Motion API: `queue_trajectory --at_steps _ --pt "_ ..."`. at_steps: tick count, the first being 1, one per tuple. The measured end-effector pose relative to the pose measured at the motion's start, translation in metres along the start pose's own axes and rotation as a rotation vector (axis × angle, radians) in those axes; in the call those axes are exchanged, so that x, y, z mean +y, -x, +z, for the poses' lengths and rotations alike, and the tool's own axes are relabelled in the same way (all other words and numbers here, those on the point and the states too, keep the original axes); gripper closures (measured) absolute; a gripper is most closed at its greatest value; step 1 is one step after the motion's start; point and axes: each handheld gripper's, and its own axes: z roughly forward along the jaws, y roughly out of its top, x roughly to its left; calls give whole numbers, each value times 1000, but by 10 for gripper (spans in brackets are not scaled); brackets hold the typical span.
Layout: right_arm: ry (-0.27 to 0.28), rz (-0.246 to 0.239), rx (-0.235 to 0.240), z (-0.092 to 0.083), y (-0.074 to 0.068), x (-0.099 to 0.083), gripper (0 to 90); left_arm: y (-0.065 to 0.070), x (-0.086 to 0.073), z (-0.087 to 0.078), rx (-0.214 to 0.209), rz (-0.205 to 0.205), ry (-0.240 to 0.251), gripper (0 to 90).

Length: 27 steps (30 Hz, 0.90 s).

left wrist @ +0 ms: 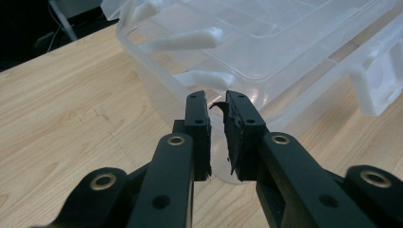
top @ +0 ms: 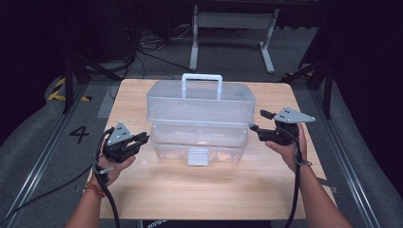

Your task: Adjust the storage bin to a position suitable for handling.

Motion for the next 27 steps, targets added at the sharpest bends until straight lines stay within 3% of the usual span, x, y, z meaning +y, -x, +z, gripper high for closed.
queue_trajectory --at_steps 15,27 --pt "40 -13 -31 3 4 16 441 0 -3 6 -17 3 -27 801" --pt "64 -8 -19 11 3 24 602 -1 -5 7 -20 1 -30 797"
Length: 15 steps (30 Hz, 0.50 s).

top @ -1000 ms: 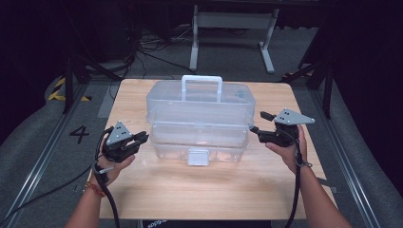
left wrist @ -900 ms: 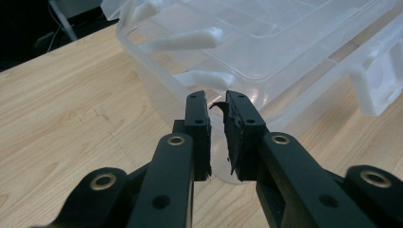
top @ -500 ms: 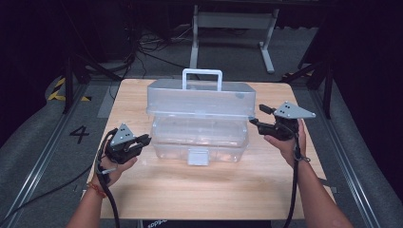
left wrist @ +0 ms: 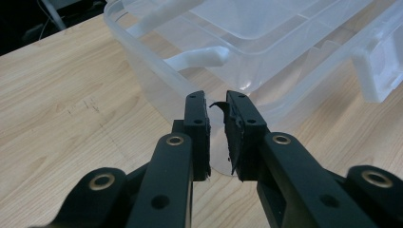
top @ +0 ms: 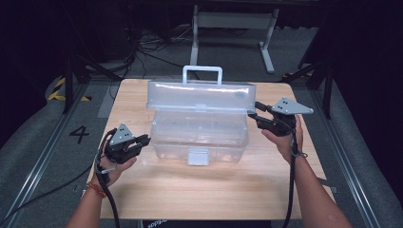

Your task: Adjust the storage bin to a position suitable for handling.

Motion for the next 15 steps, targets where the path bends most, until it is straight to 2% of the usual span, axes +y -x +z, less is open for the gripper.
queue_trajectory --at_steps 5,8,15 --pt "8 10 -3 3 1 3 631 -1 0 0 -2 0 0 797" --pt "14 32 3 4 3 4 631 -1 0 0 -3 3 -4 794" --pt "23 28 -9 6 6 8 637 0 0 0 0 8 -5 793"
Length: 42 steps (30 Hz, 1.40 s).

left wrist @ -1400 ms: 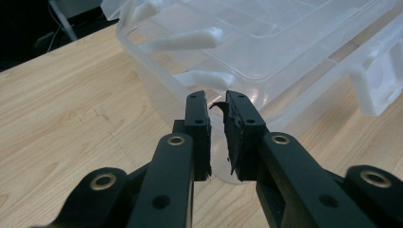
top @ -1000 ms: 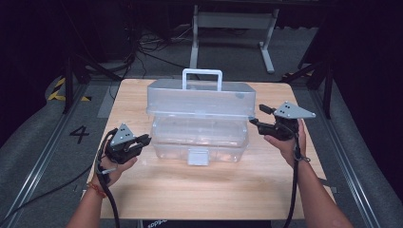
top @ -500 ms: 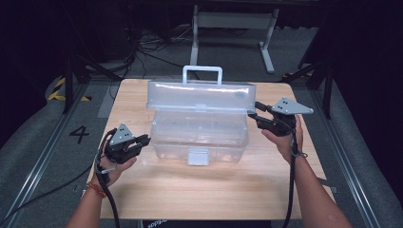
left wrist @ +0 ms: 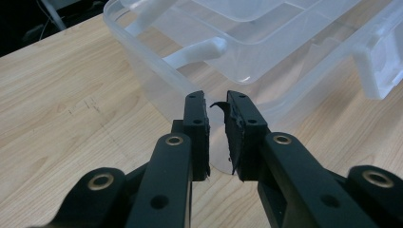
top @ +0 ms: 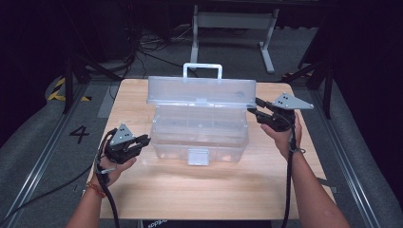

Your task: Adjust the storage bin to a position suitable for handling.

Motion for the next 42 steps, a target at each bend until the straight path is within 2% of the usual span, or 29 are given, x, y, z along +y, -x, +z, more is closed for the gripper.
queue_trajectory --at_steps 5,13,21,25,28,32,35,39,42 --pt "11 13 -7 2 2 3 639 -1 0 0 0 12 -14 790" --pt "32 -15 -39 5 3 6 655 -1 0 0 1 21 -28 777" --pt "44 24 -39 7 6 8 659 -1 0 0 5 19 -21 754" --pt "50 21 -52 9 7 11 668 0 0 -2 -1 32 -17 738" --pt "55 30 -55 10 8 11 673 2 -1 -2 -7 27 -15 730" --pt "58 23 -64 11 9 13 681 2 -3 -5 1 49 -20 703" --pt "66 57 -77 13 8 13 688 3 -9 -8 18 40 -23 656" --pt "63 47 -94 14 8 15 695 2 -24 -9 35 17 -58 588" --pt "66 52 -91 14 9 15 696 2 -40 -6 47 19 -134 549"
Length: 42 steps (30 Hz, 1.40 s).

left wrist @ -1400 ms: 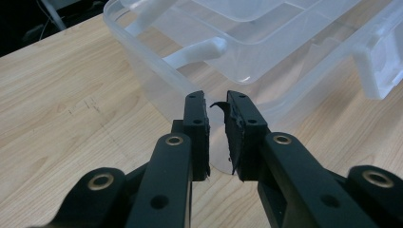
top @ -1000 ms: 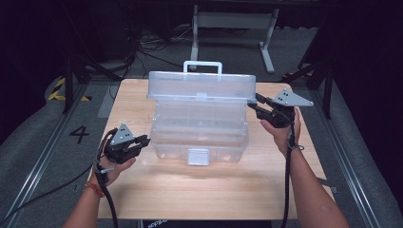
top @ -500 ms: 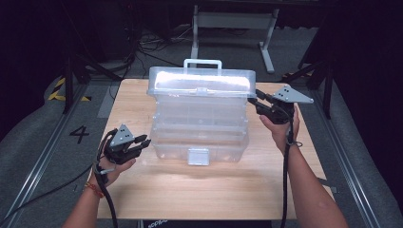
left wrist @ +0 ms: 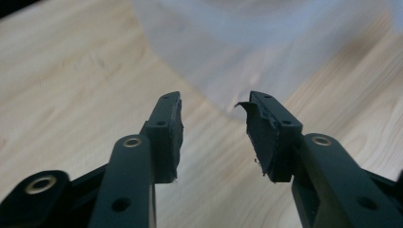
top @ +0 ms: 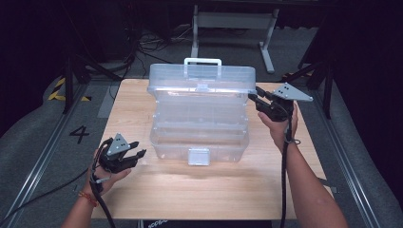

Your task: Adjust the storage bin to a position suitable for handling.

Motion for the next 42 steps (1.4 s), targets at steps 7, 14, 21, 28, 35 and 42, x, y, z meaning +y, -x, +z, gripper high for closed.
queue_trajectory --at_steps 7,14,21,28,35,42 --pt "-8 -4 -6 3 2 5 691 7 -28 10 -27 -14 -86 497" --pt "-6 -57 -41 5 -1 14 672 10 -31 18 -50 -17 -119 490" --pt "4 -43 -74 11 2 17 721 9 -33 21 -59 -24 -108 470" --pt "8 -49 -110 16 3 19 757 2 -40 23 -76 -85 -68 372" --pt "7 -14 -104 24 10 23 767 1 -41 24 -69 -95 -64 316" --pt "-1 14 -92 31 17 28 775 1 -41 25 -65 -101 -66 296"
